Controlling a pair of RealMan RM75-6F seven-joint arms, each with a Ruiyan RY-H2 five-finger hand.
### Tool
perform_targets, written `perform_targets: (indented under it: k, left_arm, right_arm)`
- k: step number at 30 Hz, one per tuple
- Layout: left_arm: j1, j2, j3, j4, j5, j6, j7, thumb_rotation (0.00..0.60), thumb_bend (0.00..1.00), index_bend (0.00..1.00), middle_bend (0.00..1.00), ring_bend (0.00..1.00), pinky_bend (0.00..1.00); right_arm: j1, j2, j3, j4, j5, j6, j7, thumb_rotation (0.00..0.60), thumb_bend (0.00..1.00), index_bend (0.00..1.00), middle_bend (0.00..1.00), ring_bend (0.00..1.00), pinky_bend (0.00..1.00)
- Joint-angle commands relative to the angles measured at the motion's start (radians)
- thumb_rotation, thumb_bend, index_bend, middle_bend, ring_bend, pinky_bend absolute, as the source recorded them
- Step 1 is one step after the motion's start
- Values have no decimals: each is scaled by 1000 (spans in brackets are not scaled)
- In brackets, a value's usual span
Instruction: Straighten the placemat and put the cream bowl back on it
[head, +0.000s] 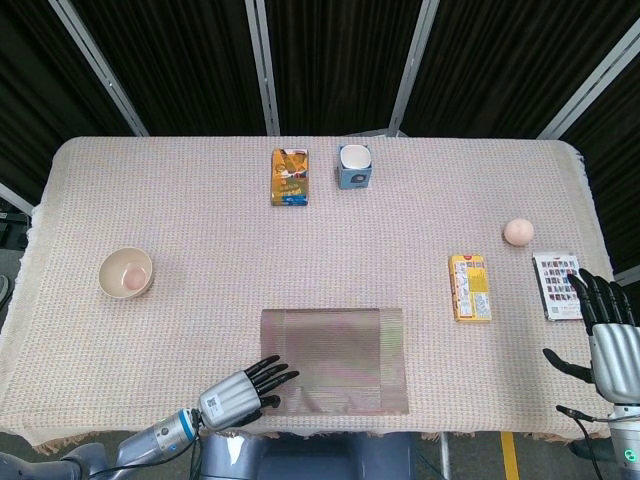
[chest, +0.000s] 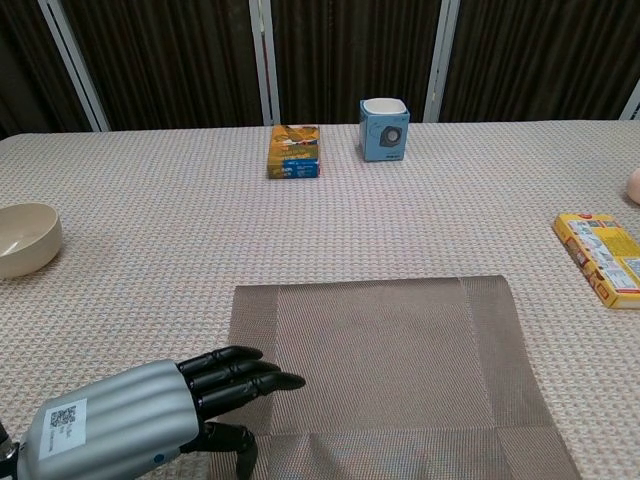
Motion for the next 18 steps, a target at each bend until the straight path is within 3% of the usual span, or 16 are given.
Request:
perform_targets:
  k: [1, 18]
  left_arm:
    - [-2, -1, -1, -1, -3, 0, 2, 600, 348, 434, 0, 0, 0]
    - [-23, 4, -11, -35, -22, -13, 24, 600, 349, 434, 0, 0, 0]
  right_arm:
    - [0, 0, 0, 0, 0, 0, 0, 600, 0, 46, 0, 0, 0]
    - [0, 0, 0, 0, 0, -1, -1, 600, 0, 46, 0, 0, 0]
